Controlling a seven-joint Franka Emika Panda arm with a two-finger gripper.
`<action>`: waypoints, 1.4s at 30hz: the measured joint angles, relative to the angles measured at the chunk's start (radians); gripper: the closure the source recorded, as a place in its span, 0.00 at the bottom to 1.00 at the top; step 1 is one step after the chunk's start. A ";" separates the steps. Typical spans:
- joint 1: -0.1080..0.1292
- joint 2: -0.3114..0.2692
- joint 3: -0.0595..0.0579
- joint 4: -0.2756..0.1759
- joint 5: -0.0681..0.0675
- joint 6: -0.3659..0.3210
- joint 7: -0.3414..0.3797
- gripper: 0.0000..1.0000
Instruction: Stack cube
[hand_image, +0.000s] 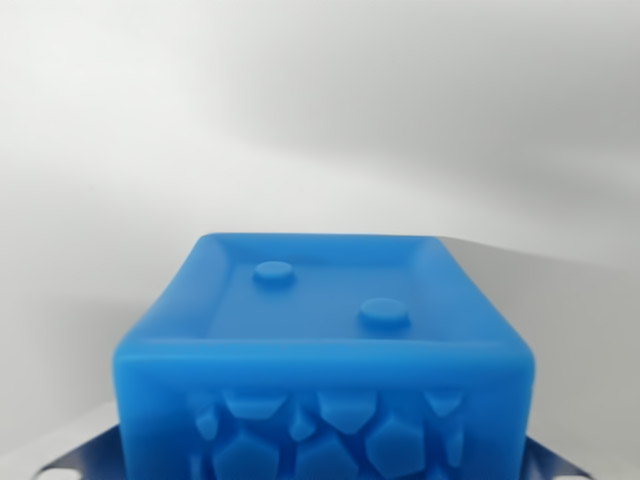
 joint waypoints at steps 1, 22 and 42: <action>0.000 0.000 0.000 0.000 0.000 0.000 0.000 1.00; 0.000 -0.008 -0.001 -0.002 0.000 -0.005 0.000 1.00; 0.016 -0.131 -0.021 -0.032 -0.008 -0.093 0.006 1.00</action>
